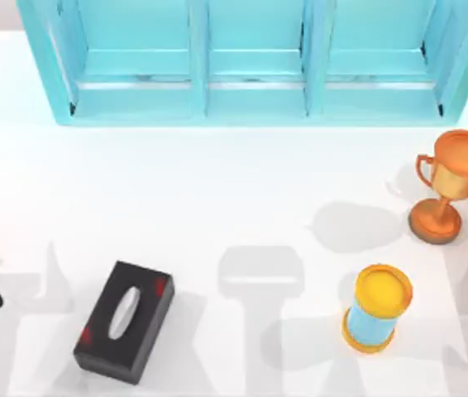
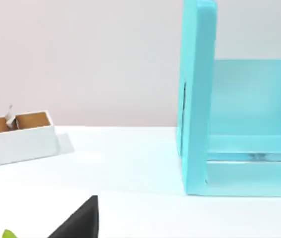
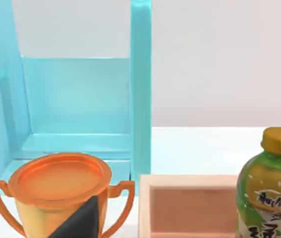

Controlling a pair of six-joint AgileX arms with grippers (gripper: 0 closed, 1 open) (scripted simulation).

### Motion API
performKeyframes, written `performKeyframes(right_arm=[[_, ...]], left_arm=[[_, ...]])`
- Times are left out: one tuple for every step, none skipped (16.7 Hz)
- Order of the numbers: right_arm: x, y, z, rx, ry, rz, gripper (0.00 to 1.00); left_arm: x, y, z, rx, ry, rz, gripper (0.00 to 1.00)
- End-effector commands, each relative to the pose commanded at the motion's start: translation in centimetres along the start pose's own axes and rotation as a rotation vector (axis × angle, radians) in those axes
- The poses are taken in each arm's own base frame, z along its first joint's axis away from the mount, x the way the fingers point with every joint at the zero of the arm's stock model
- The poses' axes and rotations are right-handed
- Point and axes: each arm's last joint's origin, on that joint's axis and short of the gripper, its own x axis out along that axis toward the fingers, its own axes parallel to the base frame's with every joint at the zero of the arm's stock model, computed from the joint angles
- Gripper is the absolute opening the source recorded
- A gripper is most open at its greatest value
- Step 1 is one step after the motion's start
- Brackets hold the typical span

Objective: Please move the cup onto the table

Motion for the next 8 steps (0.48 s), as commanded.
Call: performKeyframes(right_arm=[[0.0,0.0,0.0,0.000,0.000,0.000,1.00],[0.0,0.0,0.0,0.000,0.001,0.000,1.00],[0.0,0.0,0.2,-0.004,0.011,-0.004,1.00],[0.0,-0.1,0.5,-0.012,0.033,-0.012,1.00],[0.0,-0.2,1.1,-0.022,0.065,-0.023,1.00],[0.1,-0.4,1.7,-0.034,0.107,-0.036,1.00],[0.2,-0.6,2.5,-0.048,0.161,-0.051,1.00],[0.5,-0.8,3.4,-0.062,0.224,-0.066,1.00]], left_arm=[[0.0,0.0,0.0,0.000,0.000,0.000,1.00],[0.0,0.0,0.0,0.000,0.000,0.000,1.00],[0.0,0.0,0.0,0.000,0.000,0.000,1.00],[0.0,0.0,0.0,0.000,0.000,0.000,1.00],[0.0,0.0,0.0,0.000,0.000,0.000,1.00],[0.0,0.0,0.0,0.000,0.000,0.000,1.00],[0.0,0.0,0.0,0.000,0.000,0.000,1.00],[0.0,0.0,0.0,0.000,0.000,0.000,1.00]])
